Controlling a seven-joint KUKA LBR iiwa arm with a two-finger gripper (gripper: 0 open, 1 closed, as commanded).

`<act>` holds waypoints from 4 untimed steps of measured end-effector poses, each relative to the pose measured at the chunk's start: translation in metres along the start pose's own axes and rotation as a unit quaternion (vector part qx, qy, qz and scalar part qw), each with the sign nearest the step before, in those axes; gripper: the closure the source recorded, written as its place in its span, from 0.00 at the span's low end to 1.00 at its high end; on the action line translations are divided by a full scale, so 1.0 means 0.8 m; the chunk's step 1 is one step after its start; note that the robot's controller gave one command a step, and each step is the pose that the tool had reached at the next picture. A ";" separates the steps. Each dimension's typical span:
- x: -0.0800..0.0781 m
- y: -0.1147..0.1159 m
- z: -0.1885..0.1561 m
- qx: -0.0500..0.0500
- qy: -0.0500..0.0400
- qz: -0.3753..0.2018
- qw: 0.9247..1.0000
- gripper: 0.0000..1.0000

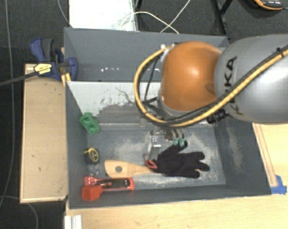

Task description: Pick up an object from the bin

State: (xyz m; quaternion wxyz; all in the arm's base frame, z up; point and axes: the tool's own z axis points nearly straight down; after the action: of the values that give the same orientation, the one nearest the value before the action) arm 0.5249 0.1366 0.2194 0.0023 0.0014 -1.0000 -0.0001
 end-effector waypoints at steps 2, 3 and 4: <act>0.044 -0.154 0.168 0.000 -0.005 -0.136 0.991 0.00; 0.051 -0.187 0.093 -0.001 -0.009 -0.073 0.997 0.00; 0.047 -0.166 0.185 0.000 -0.004 -0.138 0.990 0.00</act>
Offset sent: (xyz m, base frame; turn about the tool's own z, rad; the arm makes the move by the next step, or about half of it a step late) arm -0.0407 -0.1366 -0.1494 -0.2975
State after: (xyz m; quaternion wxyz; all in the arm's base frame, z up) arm 0.4871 0.0038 0.0719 -0.0014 0.1394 -0.9902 -0.0006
